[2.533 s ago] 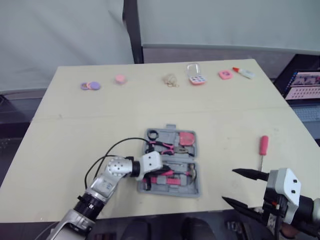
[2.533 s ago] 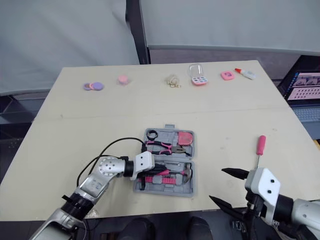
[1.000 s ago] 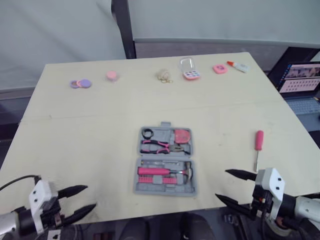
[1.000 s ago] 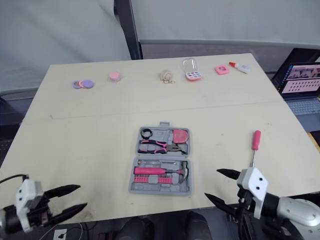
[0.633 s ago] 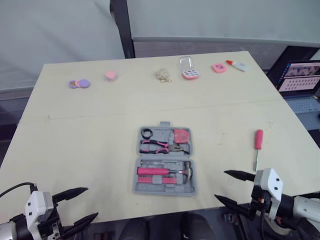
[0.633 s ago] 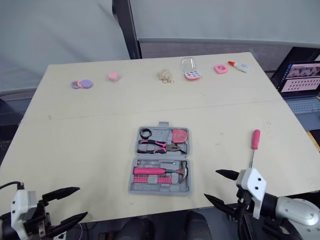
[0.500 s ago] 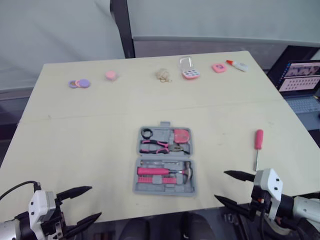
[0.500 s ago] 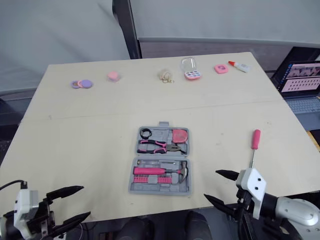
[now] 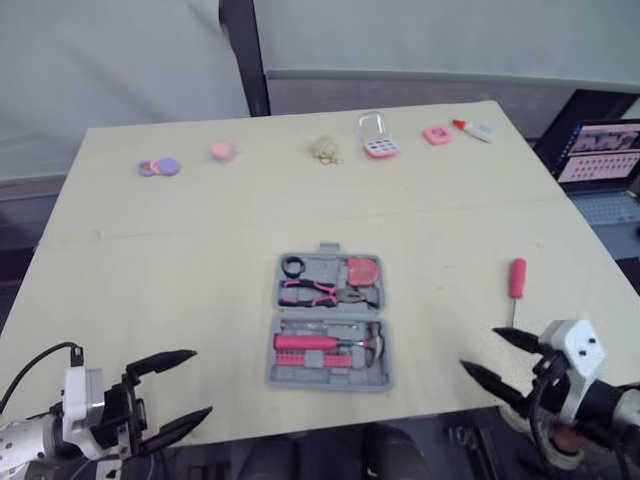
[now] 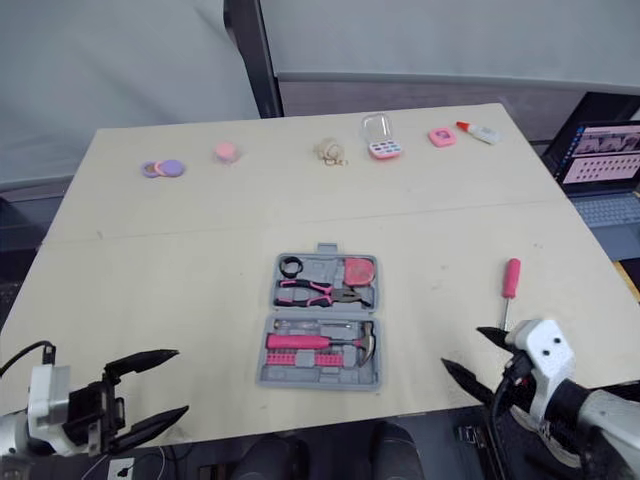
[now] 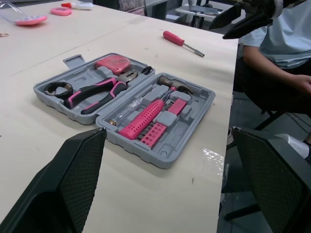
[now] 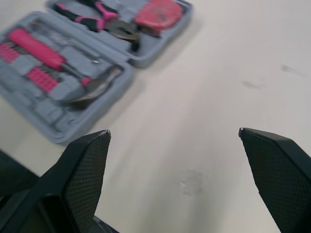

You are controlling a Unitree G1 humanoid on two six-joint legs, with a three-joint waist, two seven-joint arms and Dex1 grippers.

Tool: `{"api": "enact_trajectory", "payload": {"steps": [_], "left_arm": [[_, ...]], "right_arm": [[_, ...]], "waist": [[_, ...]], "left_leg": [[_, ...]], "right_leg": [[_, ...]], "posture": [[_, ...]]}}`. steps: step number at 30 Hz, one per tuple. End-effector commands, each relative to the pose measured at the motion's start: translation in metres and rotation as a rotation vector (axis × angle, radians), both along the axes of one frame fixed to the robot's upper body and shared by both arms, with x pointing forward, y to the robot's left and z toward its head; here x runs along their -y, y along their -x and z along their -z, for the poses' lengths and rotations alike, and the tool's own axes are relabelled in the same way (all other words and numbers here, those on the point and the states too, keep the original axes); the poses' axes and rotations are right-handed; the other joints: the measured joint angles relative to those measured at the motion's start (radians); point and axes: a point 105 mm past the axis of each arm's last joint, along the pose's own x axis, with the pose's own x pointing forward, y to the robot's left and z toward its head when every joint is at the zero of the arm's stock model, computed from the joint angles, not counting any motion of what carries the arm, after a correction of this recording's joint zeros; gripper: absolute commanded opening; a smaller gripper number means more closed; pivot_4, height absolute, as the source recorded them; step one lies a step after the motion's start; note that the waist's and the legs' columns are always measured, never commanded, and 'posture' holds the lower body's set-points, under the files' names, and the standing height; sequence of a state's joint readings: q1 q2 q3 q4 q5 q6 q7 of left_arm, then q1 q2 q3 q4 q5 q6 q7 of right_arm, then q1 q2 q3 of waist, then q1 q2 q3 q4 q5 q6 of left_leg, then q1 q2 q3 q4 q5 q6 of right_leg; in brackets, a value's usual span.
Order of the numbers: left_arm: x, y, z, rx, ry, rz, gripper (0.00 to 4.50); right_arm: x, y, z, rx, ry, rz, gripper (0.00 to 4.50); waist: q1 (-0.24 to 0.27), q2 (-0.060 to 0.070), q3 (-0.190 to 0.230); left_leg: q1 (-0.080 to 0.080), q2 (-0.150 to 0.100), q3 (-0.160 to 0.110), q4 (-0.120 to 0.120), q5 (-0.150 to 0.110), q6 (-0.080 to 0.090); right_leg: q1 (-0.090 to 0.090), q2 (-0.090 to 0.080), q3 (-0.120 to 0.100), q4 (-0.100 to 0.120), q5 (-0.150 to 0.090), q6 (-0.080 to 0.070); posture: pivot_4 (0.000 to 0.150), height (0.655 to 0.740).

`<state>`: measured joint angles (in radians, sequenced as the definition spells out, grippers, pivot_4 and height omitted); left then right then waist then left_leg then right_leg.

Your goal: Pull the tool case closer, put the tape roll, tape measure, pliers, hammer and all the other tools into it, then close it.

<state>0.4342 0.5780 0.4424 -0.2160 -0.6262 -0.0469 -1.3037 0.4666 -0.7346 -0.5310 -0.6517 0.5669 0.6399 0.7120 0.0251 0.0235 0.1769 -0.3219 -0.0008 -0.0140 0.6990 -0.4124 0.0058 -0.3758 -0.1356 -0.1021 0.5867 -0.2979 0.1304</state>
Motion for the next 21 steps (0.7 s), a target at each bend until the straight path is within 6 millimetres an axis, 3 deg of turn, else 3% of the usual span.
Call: {"api": "enact_trajectory", "payload": {"steps": [1,3,9,13,21], "left_arm": [[0.003,-0.008,-0.006,0.038,0.024,0.037,4.44],[0.003,-0.011,-0.009,0.036,0.039,0.046,4.44],[0.006,-0.009,-0.007,0.015,0.065,0.058,4.44],[0.015,-0.011,-0.006,0.025,0.078,0.075,4.44],[0.020,-0.013,-0.010,0.059,0.088,0.038,4.44]], "right_arm": [[0.023,-0.010,-0.016,-0.044,0.044,0.119,4.50],[0.034,-0.012,-0.017,-0.147,0.032,0.164,4.50],[0.052,-0.048,-0.048,-0.082,-0.060,0.380,4.50],[0.068,-0.077,-0.043,-0.137,-0.066,0.580,4.50],[0.100,-0.107,-0.040,-0.173,-0.063,0.854,4.50]], "waist": [[0.000,0.000,0.000],[-0.001,0.000,0.000],[-0.010,0.002,0.001],[-0.017,0.002,0.001],[-0.011,0.005,0.001]], "left_leg": [[0.000,0.000,0.000,0.000,0.000,0.000],[0.000,0.000,0.000,0.000,0.000,0.000],[-0.002,0.000,0.000,-0.002,0.000,0.000],[-0.001,0.000,0.000,0.000,0.000,-0.001],[-0.016,-0.004,0.001,0.001,0.002,-0.001]], "right_leg": [[0.000,0.000,0.000,0.000,0.000,0.000],[0.000,0.000,0.001,0.000,0.000,0.000],[-0.002,0.003,-0.002,0.003,0.000,0.000],[-0.002,0.002,-0.001,0.003,0.001,0.001],[-0.018,0.001,-0.001,0.010,0.001,0.002]], "posture": [[0.150,0.7400],[0.150,0.7400],[0.150,0.7400],[0.150,0.7400],[0.150,0.7400]]}}
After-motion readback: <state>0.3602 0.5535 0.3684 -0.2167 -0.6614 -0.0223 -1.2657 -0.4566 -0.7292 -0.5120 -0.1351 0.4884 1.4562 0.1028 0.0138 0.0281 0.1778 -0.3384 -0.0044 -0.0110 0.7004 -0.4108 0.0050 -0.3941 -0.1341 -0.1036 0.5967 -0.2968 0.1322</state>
